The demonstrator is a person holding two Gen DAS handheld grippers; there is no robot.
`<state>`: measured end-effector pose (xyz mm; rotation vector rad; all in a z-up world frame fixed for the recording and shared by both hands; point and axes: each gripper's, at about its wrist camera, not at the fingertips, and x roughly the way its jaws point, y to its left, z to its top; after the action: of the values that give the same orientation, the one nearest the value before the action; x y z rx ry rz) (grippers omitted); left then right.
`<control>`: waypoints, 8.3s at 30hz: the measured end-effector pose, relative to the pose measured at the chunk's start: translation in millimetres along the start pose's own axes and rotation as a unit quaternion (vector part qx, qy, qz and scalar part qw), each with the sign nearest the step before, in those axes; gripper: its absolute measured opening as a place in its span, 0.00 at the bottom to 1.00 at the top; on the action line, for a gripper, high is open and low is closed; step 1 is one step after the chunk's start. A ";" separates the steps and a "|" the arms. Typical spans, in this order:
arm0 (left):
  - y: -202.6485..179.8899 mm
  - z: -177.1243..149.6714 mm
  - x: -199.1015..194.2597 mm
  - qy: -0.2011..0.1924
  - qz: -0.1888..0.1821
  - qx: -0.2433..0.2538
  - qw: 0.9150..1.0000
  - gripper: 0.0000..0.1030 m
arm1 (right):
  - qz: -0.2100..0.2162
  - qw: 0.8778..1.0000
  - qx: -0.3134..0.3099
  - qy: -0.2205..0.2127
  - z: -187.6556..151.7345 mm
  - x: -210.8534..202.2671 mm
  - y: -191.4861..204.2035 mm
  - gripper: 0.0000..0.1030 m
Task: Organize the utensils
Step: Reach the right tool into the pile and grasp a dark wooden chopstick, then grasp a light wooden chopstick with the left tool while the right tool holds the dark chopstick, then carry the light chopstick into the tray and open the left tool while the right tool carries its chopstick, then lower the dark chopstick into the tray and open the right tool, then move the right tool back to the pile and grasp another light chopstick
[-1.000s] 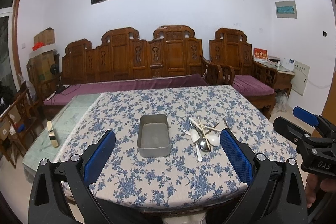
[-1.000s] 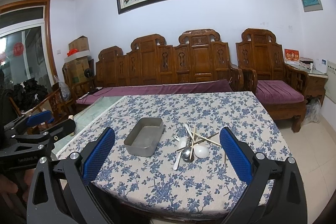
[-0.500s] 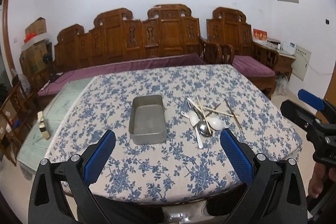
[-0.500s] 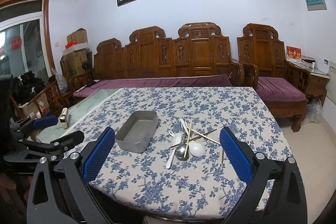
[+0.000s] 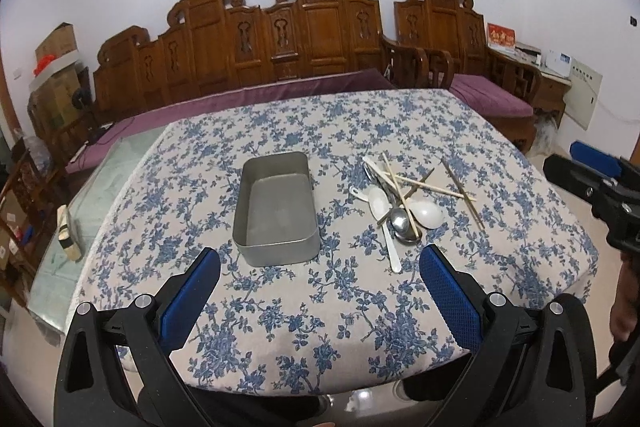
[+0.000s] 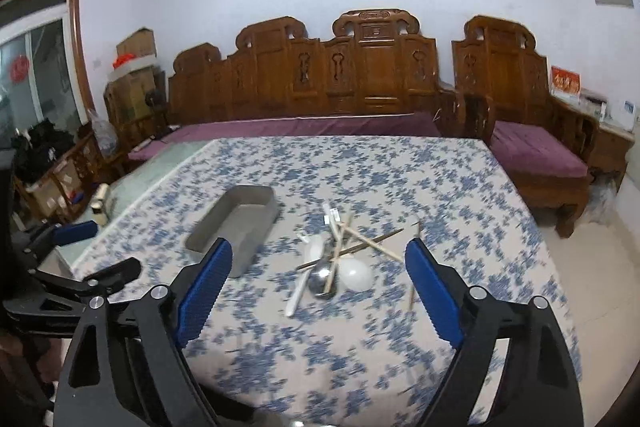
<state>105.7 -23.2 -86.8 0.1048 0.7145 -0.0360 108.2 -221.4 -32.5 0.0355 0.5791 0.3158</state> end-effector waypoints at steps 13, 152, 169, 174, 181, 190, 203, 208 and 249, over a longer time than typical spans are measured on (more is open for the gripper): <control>-20.4 10.5 62.6 0.025 -0.067 0.012 0.997 0.94 | -0.031 0.997 0.003 0.073 -5.3 89.7 -67.9 0.60; 114.3 16.7 234.5 0.139 -0.078 -0.086 0.983 0.04 | 0.050 0.979 -0.073 0.181 -2.8 233.9 94.2 0.06; 151.5 33.9 206.4 0.088 -0.045 -0.095 0.991 0.13 | 0.079 0.974 -0.030 0.212 -5.7 276.4 133.4 0.06; 163.5 35.2 204.1 0.082 -0.034 -0.103 0.991 0.13 | 0.083 0.970 -0.013 0.227 -7.3 291.5 141.1 0.06; 170.2 33.9 203.9 0.081 -0.033 -0.109 0.990 0.14 | 0.084 0.967 0.000 0.243 -14.1 311.5 145.1 0.06; 170.3 33.4 204.5 0.082 -0.030 -0.109 0.990 0.14 | 0.106 0.968 -0.010 0.228 -13.5 310.9 148.5 0.08; 135.6 36.9 187.2 0.058 -0.058 -0.083 0.993 0.28 | 0.086 0.982 -0.058 0.159 6.7 228.8 92.2 0.08; 110.4 36.4 180.2 0.053 -0.080 -0.069 0.993 0.38 | 0.055 0.985 -0.056 0.154 1.3 201.4 47.2 0.08; -20.0 1.9 187.9 0.080 -0.154 0.028 0.984 0.50 | -0.026 0.953 -0.103 0.282 -41.6 286.7 -100.0 0.15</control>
<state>247.4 -42.8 -210.3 0.0503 0.8850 -0.3477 340.6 -231.9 -232.1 -0.2796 1.1101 0.3331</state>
